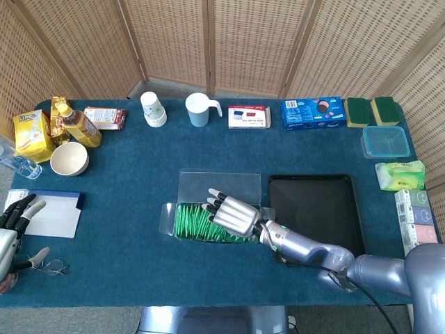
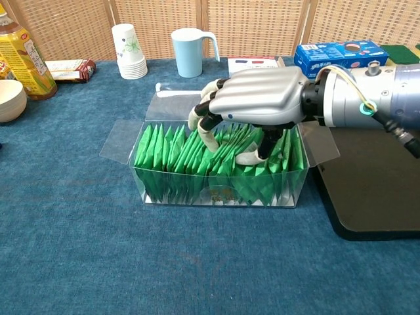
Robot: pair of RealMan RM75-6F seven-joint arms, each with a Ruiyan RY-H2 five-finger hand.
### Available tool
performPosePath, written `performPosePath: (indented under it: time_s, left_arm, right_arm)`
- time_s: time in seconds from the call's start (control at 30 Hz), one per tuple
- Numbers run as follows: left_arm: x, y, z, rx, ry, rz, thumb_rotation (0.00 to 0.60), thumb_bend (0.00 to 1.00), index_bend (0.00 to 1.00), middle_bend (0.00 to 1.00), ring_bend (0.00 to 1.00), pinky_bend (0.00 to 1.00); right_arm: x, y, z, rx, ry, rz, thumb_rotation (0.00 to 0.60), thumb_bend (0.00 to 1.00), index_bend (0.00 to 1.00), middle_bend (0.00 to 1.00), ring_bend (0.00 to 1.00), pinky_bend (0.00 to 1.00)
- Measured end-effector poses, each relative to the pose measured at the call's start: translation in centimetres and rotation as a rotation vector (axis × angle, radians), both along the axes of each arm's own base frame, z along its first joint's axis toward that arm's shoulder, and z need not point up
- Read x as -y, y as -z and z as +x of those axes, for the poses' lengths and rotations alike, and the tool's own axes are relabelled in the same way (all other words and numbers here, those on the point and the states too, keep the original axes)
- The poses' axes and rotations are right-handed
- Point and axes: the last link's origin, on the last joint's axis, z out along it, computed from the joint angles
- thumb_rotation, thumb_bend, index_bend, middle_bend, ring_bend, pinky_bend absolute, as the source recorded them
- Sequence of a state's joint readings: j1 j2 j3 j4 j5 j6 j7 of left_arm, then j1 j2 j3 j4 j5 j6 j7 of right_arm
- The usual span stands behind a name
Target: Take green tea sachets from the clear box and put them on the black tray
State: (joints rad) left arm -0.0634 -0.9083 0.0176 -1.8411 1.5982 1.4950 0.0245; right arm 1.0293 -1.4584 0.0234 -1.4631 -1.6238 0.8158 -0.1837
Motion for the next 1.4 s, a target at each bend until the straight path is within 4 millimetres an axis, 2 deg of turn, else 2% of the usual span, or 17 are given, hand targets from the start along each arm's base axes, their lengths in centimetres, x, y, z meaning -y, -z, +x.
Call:
performPosePath:
  time_s: [0.47,0.9,1.13,1.4]
  left_arm:
    - [-0.1,-0.1,0.0,0.001,0.003,0.003,0.599,0.18,0.11,0.04,0.09,0.27]
    - [-0.1,-0.3,0.0,0.002,0.005,0.007,0.596,0.18,0.09,0.04,0.08,0.27]
    - [-0.1,-0.3,0.0,0.003,0.008,0.007,0.591,0.18,0.09,0.03,0.08,0.27]
    - [-0.2,-0.2,0.2,0.003,0.016,0.006,0.592,0.18,0.09,0.03,0.08,0.27]
  right_arm:
    - [-0.1,-0.4,0.4,0.058,0.027,-0.002,0.600,0.39,0.65,0.30,0.38,0.14]
    - [0.0,-1.4,0.7,0.131,0.061,-0.017,0.600,0.40,0.69,0.34,0.43,0.15]
    - [0.2,-3.3,1.1,0.197,0.079,-0.044,0.600,0.40,0.70,0.34,0.45,0.16]
    - [0.3,-6.1,0.6,0.251,0.109,-0.091,0.600,0.41,0.70,0.35,0.46,0.16]
